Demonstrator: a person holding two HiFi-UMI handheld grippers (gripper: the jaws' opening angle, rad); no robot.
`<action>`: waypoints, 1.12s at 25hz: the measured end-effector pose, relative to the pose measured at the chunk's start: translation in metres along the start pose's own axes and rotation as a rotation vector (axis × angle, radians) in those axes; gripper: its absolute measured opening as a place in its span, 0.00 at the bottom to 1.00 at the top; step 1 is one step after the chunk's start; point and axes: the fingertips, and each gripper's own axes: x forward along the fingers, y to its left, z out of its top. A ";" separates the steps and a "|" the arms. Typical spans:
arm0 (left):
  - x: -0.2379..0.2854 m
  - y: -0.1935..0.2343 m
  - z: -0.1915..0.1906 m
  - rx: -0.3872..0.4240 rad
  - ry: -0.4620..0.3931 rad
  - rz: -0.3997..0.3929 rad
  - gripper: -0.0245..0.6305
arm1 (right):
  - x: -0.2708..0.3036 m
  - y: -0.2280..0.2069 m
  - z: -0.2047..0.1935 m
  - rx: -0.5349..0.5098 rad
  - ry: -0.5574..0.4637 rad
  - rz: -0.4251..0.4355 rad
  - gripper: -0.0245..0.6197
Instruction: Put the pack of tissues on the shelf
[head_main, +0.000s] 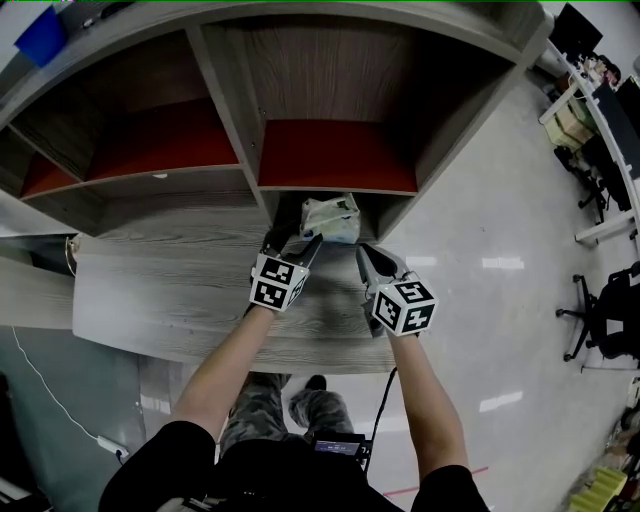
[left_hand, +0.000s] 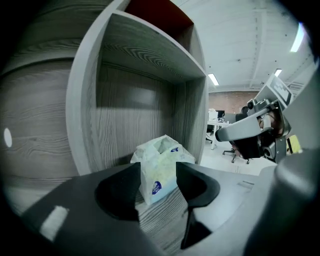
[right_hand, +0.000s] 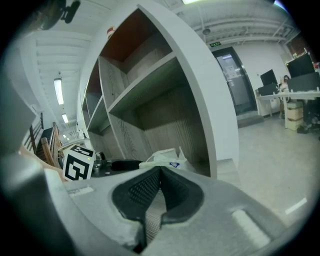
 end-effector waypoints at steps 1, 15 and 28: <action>-0.004 -0.003 0.002 -0.007 -0.002 -0.015 0.38 | -0.003 0.000 0.002 -0.005 0.004 0.000 0.04; -0.102 -0.043 0.047 -0.094 -0.033 -0.184 0.14 | -0.055 0.029 0.039 -0.068 0.041 0.002 0.04; -0.149 -0.048 0.091 -0.145 -0.109 -0.163 0.07 | -0.100 0.069 0.048 -0.047 0.029 -0.005 0.04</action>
